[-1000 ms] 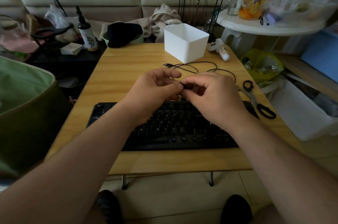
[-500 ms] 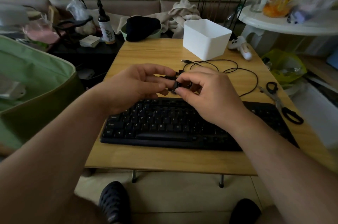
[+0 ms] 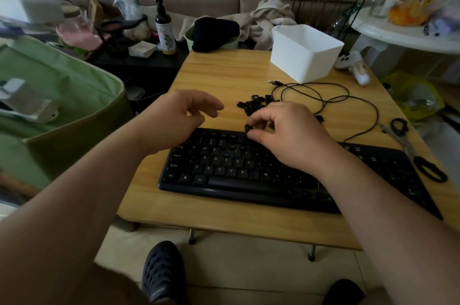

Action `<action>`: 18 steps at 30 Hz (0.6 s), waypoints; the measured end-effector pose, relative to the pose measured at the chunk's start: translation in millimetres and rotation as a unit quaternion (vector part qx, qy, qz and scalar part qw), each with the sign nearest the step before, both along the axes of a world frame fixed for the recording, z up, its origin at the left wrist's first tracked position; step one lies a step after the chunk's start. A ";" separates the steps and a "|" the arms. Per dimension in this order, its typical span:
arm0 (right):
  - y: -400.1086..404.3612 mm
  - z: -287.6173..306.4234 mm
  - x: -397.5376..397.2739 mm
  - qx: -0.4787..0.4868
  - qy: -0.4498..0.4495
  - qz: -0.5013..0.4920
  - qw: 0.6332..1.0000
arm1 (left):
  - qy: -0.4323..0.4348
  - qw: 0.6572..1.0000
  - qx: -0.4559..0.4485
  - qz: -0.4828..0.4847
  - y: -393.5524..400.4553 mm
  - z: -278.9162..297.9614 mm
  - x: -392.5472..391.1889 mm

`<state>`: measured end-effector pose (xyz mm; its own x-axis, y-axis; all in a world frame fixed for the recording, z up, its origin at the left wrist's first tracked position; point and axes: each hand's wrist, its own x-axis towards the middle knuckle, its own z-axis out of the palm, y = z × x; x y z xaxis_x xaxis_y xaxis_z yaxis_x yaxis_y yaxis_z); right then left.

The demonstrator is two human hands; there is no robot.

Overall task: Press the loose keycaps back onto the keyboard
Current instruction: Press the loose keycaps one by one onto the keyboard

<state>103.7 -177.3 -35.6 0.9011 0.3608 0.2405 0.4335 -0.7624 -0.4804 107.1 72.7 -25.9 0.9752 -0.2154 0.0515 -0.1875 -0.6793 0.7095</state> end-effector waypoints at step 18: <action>19.8 16.1 9.3 -0.063 0.187 -0.028 0.980 | -0.018 0.997 0.065 0.039 -0.2 -13.0 -5.8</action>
<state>113.0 -157.4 -19.5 0.9370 0.3139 -0.1529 0.2012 -0.8433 -0.4984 101.3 72.5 -38.9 0.9873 -0.1459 0.0628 -0.1537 -0.7786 0.6085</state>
